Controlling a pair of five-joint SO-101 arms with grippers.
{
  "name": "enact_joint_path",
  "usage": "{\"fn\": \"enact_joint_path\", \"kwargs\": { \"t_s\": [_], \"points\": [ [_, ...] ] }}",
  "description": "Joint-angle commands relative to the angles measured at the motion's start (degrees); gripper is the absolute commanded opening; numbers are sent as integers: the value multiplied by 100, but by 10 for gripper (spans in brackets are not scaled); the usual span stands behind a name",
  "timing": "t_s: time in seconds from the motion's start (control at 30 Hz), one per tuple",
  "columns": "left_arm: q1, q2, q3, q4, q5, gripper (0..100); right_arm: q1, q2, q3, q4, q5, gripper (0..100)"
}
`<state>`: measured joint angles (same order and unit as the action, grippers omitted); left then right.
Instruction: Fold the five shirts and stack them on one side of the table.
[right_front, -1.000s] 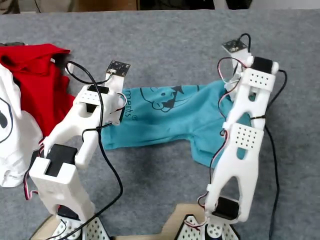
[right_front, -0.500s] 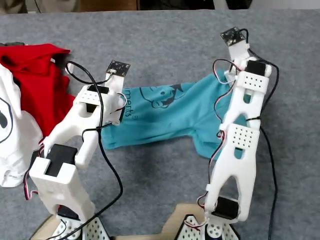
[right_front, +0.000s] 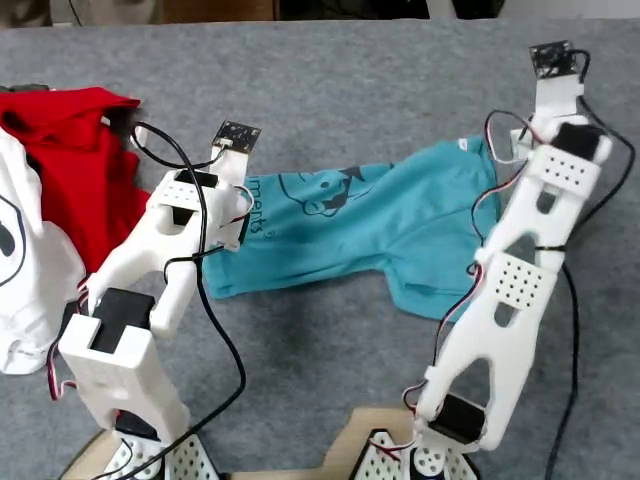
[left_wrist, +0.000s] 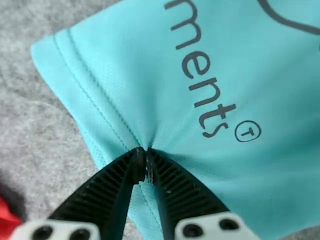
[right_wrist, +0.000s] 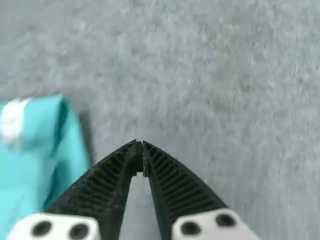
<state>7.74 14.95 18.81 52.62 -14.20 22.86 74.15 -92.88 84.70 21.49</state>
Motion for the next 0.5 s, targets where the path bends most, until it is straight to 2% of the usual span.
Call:
{"fn": "enact_joint_path", "kwargs": {
  "t_s": [0.0, 0.07, 0.2, 0.37, 0.47],
  "points": [
    [-9, -4, 0, 44, -35, 19, -365, -945, -259, 1565, 431, 5],
    [-35, -4, -114, 79, -18, 19, -532, -1068, -101, 1802, 563, 5],
    [-193, -145, -677, 220, 185, 19, -400, -1525, 901, 1802, 870, 5],
    [-105, -664, -1521, 809, 255, 19, -312, -3020, 3556, 1776, 1196, 5],
    [-53, -936, -1837, 1152, 237, 19, -505, -3916, 5218, 1538, 1310, 5]
  ]
}}
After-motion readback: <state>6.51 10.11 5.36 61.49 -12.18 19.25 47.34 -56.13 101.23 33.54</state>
